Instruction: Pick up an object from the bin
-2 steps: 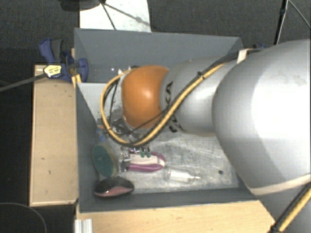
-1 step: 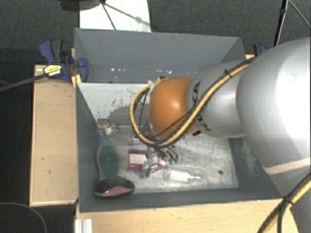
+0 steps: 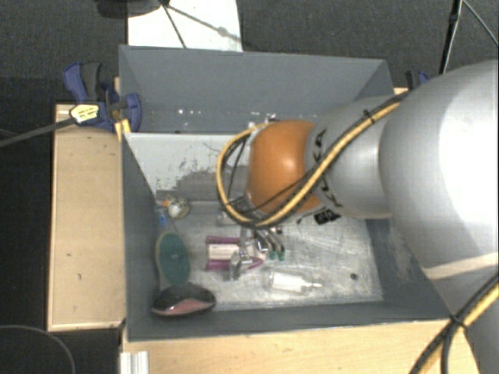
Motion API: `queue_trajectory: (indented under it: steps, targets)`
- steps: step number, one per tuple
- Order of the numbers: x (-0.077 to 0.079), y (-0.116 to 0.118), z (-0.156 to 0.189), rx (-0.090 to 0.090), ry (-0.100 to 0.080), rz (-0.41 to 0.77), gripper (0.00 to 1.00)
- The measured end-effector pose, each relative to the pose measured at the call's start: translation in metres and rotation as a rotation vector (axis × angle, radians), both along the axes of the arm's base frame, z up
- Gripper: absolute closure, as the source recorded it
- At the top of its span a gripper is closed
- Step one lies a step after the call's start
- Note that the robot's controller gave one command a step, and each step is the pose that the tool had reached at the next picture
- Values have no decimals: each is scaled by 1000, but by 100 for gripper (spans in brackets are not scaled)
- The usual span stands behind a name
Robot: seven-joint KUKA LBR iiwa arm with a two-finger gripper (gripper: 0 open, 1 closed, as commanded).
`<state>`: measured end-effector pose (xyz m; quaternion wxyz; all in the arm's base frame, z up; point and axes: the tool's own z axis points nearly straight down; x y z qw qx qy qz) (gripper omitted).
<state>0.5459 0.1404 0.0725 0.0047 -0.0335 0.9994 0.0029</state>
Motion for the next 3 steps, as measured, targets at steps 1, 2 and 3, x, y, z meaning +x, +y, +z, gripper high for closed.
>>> queue_trajectory:
  steps: [1,2,3]
  targets:
    - [3,0,2,0,-9,-2,100]
    - [5,0,117,-3,0,-1,100]
    - [6,0,125,-5,5,-1,100]
